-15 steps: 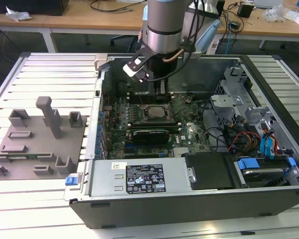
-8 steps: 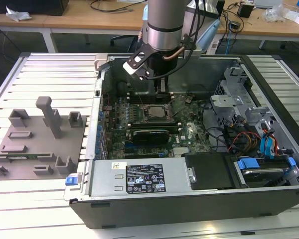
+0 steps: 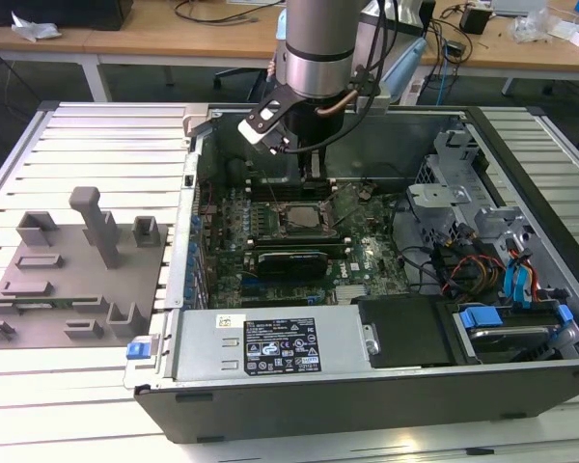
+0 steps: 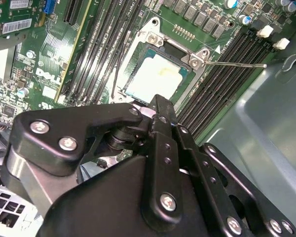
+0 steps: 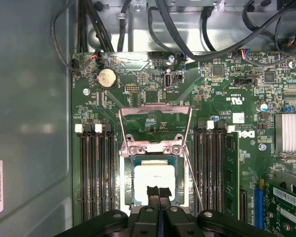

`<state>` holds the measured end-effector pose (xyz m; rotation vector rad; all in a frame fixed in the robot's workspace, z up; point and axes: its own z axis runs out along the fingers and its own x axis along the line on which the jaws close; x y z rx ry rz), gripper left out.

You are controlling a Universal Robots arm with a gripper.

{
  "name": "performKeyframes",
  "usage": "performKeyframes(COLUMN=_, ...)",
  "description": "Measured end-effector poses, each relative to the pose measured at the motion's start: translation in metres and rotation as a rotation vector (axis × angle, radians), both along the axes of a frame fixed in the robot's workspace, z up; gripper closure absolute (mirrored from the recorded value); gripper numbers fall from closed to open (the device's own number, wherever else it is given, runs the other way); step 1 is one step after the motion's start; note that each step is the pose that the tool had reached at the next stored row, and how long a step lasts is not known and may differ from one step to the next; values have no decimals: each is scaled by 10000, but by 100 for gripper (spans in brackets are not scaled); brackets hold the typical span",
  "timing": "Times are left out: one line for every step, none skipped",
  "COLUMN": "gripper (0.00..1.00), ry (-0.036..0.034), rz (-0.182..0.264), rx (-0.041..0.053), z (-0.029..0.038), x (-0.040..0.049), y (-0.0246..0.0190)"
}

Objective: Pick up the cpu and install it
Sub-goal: 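Close the cpu cover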

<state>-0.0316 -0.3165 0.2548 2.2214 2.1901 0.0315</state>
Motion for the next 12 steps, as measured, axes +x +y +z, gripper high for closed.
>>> performKeyframes(gripper=89, ry=0, rz=0, rx=0, z=0, x=0, y=0)
performKeyframes(gripper=89, ry=1, rz=1, rx=-1, z=1, x=0, y=0)
performKeyframes(gripper=89, ry=1, rz=1, rx=-2, z=3, x=0, y=0)
performKeyframes(gripper=89, ry=2, rz=1, rx=-3, z=16, x=0, y=0)
performKeyframes(gripper=89, ry=0, rz=0, rx=1, z=26, x=0, y=0)
performKeyframes(gripper=89, ry=0, rz=0, rx=0, z=37, x=0, y=0)
performKeyframes(gripper=89, ry=0, rz=0, rx=0, z=49, x=0, y=0)
performKeyframes(gripper=89, ry=0, rz=0, rx=0, z=66, x=0, y=0)
performKeyframes(gripper=89, ry=0, rz=0, rx=0, z=84, x=0, y=0)
performKeyframes(gripper=89, ry=1, rz=0, rx=0, z=104, x=0, y=0)
performKeyframes(gripper=89, ry=0, rz=0, rx=0, z=161, x=0, y=0)
performKeyframes(gripper=89, ry=0, rz=0, rx=0, z=187, x=0, y=0)
